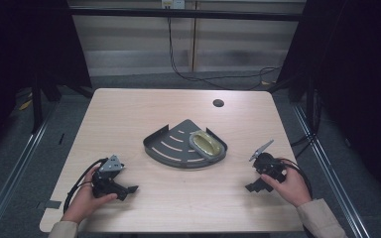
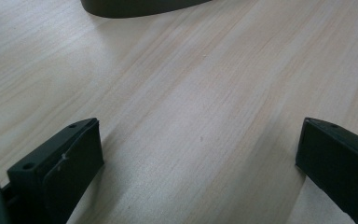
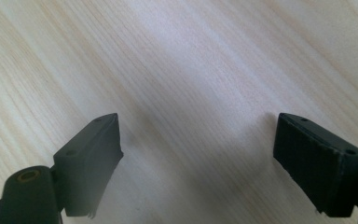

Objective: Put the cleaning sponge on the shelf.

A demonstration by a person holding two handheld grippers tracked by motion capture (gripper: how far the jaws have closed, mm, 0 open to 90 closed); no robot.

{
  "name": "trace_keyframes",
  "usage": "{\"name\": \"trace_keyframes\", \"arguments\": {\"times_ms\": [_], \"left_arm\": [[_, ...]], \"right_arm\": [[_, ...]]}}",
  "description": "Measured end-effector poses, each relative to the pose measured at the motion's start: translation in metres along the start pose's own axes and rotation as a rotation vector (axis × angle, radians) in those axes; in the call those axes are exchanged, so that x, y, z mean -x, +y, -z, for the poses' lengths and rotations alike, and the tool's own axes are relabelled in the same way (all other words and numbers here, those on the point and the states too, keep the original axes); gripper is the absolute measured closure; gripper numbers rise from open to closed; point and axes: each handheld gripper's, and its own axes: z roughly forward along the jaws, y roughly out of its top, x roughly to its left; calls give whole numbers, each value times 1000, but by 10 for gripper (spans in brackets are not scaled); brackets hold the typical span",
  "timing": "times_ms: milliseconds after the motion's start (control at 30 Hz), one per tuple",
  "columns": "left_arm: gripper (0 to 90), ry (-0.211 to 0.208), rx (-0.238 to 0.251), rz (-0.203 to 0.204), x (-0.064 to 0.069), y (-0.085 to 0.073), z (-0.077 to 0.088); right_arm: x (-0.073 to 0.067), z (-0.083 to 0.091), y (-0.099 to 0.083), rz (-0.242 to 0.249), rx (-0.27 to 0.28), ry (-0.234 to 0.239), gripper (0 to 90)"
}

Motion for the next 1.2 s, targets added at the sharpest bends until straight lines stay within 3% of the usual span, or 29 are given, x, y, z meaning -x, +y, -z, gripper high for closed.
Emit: {"name": "trace_keyframes", "arguments": {"times_ms": [300, 400, 633, 1033, 1200], "left_arm": [[0, 0, -2, 3, 0, 0, 0], [0, 2, -3, -1, 0, 0, 0], [0, 3, -2, 0, 0, 0, 0], [1, 3, -2, 0, 0, 0, 0], [0, 3, -2, 1, 0, 0, 0]], "right_arm": [[-1, -3, -7, 26, 46, -24, 143], [-3, -5, -11, 39, 76, -47, 124], [-3, -6, -20, 38, 155, -49, 101], [5, -15, -41, 51, 390, -43, 95], [5, -18, -41, 34, 419, -48, 94]]}}
